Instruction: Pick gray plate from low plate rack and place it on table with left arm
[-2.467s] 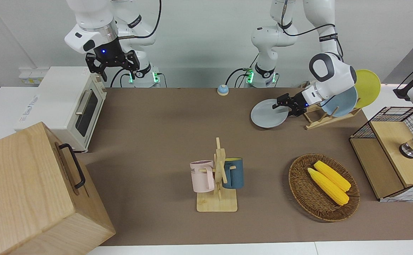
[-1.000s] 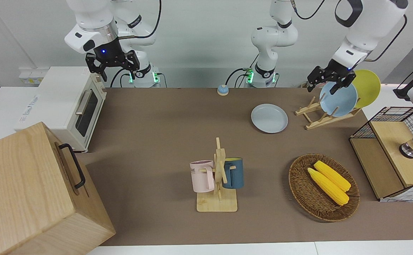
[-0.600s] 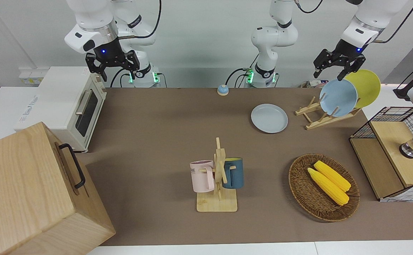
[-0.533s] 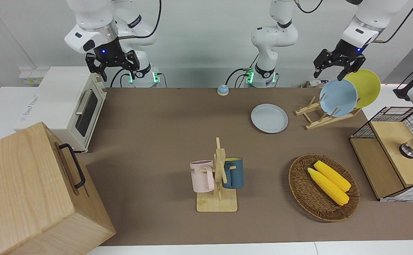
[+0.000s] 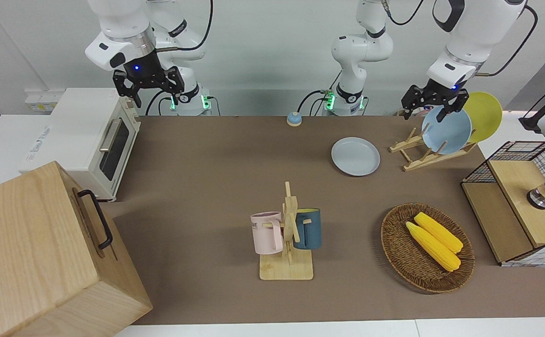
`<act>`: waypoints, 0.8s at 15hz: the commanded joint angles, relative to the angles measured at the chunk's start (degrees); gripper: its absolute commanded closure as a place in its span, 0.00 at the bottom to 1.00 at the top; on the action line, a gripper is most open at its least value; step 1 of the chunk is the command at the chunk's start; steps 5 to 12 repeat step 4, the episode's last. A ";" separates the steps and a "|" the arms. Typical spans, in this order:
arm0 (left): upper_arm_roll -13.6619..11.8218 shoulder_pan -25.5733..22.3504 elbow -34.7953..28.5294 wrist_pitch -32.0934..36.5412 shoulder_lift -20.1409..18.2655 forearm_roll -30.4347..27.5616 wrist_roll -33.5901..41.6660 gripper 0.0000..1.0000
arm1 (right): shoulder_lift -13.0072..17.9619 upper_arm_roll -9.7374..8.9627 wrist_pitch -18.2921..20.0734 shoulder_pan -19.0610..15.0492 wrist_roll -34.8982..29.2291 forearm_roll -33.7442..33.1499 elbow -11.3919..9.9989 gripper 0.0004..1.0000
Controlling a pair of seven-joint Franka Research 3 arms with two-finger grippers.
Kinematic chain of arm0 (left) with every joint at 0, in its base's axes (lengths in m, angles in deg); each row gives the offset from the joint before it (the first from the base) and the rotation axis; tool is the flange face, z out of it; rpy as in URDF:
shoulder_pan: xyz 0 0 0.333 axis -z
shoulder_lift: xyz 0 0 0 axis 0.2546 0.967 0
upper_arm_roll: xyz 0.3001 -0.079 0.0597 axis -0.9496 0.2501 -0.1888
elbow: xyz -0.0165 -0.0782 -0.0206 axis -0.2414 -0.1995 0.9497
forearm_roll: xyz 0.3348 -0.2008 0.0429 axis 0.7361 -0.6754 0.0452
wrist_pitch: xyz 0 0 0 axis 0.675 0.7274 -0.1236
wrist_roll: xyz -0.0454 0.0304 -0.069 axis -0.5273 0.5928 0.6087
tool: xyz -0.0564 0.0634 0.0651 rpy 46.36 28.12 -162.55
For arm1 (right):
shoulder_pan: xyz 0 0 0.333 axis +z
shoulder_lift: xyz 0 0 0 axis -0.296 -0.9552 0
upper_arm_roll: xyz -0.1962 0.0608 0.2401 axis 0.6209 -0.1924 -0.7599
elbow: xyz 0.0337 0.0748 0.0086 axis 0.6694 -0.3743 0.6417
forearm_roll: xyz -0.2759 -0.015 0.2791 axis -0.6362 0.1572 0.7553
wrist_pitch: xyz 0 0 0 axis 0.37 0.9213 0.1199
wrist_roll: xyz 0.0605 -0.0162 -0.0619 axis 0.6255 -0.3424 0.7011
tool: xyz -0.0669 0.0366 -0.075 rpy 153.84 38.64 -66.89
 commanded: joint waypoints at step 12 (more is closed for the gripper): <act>0.13 0.30 -1.20 -0.30 -1.09 0.60 0.32 0.00 | 0.14 -0.33 0.83 -0.56 0.08 0.59 0.35 0.01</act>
